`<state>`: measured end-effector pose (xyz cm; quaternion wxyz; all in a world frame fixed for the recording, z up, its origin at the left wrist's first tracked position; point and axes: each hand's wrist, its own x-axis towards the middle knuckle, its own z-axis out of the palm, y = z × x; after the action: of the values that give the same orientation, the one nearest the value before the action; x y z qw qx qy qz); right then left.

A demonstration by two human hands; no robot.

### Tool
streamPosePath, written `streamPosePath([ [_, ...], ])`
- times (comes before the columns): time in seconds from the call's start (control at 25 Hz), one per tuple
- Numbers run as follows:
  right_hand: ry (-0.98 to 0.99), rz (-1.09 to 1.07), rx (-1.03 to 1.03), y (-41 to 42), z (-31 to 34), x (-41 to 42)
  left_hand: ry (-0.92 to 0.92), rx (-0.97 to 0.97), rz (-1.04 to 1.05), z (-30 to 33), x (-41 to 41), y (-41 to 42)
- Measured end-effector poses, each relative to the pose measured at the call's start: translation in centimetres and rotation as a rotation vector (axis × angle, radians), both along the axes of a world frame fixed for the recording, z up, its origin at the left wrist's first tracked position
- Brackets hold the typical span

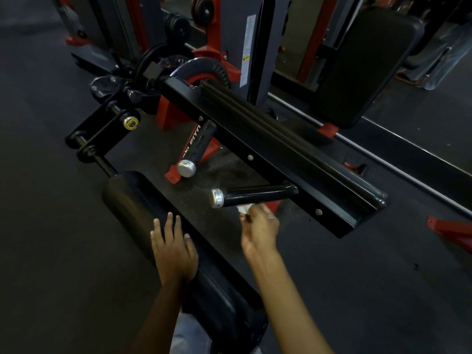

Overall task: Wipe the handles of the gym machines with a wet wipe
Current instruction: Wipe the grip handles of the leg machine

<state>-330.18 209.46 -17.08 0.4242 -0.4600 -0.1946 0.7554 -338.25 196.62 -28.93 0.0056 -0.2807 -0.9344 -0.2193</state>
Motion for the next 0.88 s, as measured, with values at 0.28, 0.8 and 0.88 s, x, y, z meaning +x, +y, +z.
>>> streamPosePath([
  [0.28, 0.262, 0.327, -0.154, -3.4, 0.8, -1.4, 0.013, -0.014, 0.004, 0.0, -0.1, 0.0],
  [0.8, 0.091, -0.067, -0.160, 3.5, -0.2, 6.9, 0.022, 0.003, 0.008, -0.1, 0.0, -0.1],
  [0.88, -0.190, -0.013, 0.213, 3.0, 0.8, 7.5, 0.019, -0.008, 0.007, -0.1, 0.0, -0.1],
])
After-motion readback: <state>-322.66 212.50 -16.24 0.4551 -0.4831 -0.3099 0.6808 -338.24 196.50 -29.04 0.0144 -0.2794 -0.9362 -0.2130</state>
